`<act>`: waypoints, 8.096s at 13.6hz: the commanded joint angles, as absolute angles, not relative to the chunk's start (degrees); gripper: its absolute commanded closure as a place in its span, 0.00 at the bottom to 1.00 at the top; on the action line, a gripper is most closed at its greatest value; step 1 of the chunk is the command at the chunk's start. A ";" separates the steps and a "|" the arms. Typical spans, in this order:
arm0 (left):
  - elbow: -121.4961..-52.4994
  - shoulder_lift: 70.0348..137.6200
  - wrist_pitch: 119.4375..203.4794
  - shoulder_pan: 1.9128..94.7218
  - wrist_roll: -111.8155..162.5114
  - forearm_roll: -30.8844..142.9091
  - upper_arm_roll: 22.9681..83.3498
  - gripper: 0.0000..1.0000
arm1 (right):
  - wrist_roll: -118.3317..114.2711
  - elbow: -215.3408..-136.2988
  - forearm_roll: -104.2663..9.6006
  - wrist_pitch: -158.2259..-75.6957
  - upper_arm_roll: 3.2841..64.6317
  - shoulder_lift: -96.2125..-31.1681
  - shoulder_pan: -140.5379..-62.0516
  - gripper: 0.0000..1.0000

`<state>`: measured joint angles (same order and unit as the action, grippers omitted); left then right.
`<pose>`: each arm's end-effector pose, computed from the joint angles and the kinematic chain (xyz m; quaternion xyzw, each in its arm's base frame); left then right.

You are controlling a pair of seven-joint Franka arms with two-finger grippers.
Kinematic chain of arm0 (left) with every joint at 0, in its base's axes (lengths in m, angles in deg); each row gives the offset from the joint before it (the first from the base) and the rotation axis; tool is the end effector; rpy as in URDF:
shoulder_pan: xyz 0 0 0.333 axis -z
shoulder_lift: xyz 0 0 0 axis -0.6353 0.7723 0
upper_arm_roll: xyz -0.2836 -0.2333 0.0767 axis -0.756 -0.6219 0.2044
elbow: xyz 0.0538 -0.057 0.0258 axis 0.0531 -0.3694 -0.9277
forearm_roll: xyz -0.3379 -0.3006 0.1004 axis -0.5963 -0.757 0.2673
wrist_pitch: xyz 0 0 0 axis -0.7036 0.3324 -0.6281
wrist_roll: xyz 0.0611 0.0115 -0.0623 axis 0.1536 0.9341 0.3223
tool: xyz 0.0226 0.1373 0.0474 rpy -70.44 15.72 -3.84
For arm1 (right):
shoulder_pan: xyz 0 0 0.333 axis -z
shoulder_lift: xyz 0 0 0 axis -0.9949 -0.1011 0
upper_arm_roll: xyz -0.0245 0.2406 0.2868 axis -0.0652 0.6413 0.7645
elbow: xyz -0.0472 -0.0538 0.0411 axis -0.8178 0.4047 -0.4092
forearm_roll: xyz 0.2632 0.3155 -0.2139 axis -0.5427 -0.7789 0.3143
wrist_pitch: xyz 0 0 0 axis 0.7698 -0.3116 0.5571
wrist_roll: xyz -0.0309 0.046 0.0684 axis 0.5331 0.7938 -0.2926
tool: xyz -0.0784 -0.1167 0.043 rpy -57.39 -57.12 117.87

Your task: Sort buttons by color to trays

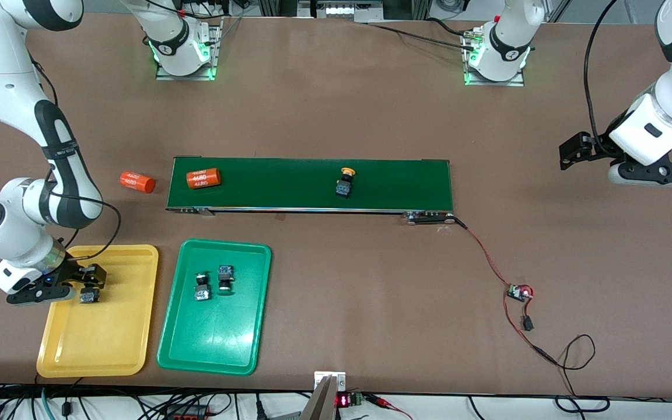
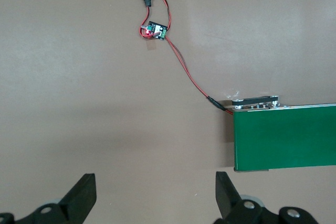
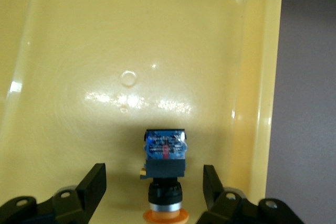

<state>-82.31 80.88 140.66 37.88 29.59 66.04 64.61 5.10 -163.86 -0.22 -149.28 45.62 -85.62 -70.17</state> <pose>0.6446 -0.0549 0.5771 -0.9995 0.0273 0.0118 0.0070 0.8325 -0.1302 0.1762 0.9868 0.0841 0.1313 0.0446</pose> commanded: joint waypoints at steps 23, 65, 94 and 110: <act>-80.45 81.63 139.57 37.42 30.92 65.62 64.89 0.00 | -44.33 -180.42 -7.59 -119.46 61.64 -60.53 -93.68 0.00; -80.45 81.63 139.66 37.16 30.57 67.82 65.42 0.00 | -39.09 -175.06 -2.31 -121.92 61.20 -66.33 -86.78 0.81; -80.36 81.63 139.57 36.89 31.10 68.43 64.72 0.00 | -15.14 -170.66 13.96 -139.80 46.43 -75.49 -78.30 0.00; -80.36 81.63 139.48 36.63 31.27 68.43 64.72 0.00 | -4.95 -169.08 -9.52 -95.03 44.33 -47.61 -80.07 0.00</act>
<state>-82.00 80.95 140.62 36.83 30.13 67.36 64.95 -7.32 -167.93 -8.33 -95.45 44.35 -48.75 -80.50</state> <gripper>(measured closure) 0.000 0.000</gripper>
